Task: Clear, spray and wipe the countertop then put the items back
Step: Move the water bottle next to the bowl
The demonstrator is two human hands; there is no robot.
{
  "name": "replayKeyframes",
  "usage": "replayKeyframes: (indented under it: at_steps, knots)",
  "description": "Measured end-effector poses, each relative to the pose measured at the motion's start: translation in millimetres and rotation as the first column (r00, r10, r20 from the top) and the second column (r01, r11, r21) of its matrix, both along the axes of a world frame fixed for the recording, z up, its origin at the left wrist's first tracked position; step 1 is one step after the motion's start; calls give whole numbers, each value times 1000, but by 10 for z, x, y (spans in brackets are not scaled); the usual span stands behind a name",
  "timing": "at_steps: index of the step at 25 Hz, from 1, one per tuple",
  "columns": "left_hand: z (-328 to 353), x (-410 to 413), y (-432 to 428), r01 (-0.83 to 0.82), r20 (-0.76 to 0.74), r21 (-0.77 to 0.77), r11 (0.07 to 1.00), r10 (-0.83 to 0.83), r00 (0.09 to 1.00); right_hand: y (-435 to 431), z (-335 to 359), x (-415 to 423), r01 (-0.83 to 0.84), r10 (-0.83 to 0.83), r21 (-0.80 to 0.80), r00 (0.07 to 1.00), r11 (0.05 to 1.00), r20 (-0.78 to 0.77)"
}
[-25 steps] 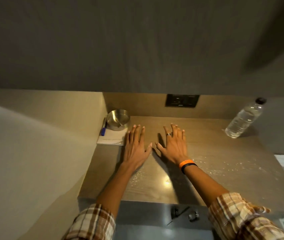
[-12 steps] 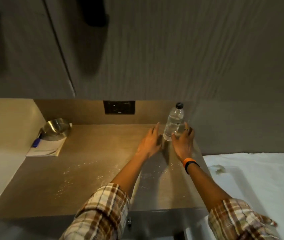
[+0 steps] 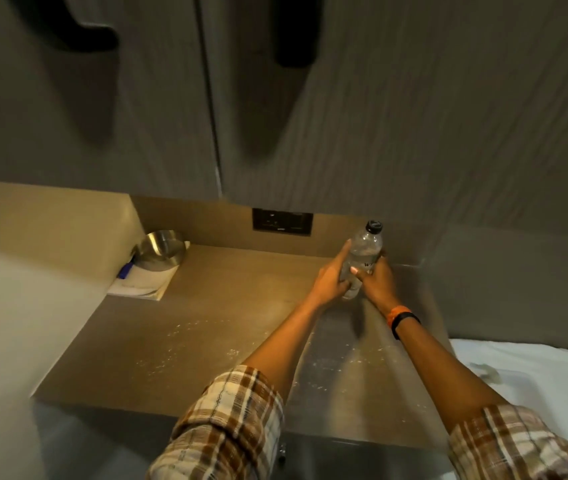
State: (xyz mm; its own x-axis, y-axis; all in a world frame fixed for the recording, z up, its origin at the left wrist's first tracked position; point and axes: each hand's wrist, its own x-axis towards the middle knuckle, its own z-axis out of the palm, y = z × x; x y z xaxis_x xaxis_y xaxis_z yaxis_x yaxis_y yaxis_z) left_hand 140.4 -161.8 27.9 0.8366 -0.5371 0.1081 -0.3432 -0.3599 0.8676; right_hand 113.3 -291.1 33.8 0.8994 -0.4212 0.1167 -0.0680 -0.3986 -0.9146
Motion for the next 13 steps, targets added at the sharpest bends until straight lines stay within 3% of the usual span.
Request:
replayKeyframes:
  at_steps: [5,13]
  knots:
    - [66,127,1130,-152,89,-43,987,155,984,1053,34,356,-101,97,-85,994,991,-48]
    - [146,595,2540,-332,-46,105,937,338,940,2568,120,914,-269,254,-116,959,956,-127]
